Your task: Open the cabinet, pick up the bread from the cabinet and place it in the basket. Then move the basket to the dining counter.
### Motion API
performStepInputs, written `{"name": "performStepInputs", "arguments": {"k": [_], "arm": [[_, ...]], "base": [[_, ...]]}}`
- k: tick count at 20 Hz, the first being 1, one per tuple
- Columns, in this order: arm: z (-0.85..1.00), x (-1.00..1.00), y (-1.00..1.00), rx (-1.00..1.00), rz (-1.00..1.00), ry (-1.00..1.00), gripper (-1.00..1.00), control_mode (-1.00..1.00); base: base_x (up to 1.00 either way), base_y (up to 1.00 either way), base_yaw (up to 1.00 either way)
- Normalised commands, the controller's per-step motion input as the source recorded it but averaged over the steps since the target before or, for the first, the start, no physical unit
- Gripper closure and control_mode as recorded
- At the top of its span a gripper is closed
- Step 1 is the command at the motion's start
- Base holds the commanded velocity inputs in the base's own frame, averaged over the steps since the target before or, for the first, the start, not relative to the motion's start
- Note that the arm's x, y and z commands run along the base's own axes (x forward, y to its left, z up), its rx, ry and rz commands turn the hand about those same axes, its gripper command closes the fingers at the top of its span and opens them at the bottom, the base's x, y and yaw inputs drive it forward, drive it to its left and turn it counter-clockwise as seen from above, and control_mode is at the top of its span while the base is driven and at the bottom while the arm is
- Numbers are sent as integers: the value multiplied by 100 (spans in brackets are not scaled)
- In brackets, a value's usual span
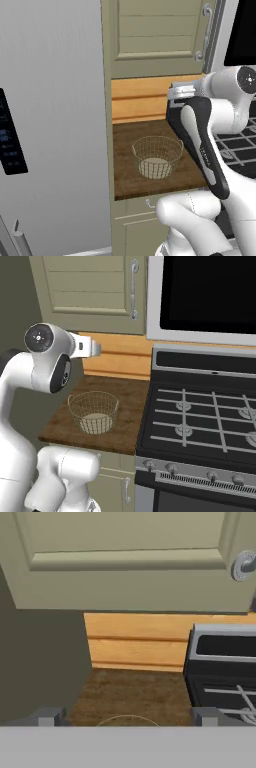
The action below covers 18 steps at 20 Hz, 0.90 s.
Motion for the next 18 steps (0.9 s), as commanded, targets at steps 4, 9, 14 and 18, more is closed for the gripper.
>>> {"name": "performStepInputs", "arguments": {"k": [4,9,14,18], "arm": [[81,0,-19,0,0,0,-100,-100],[74,0,-36,0,-4,0,-100,-100],[40,-1,-55,0,-6,0,-100,-100],[32,0,-33,0,-5,0,-100,-100]], "base": [[0,0,0],[0,0,0],[0,0,0],[0,0,0]]}}
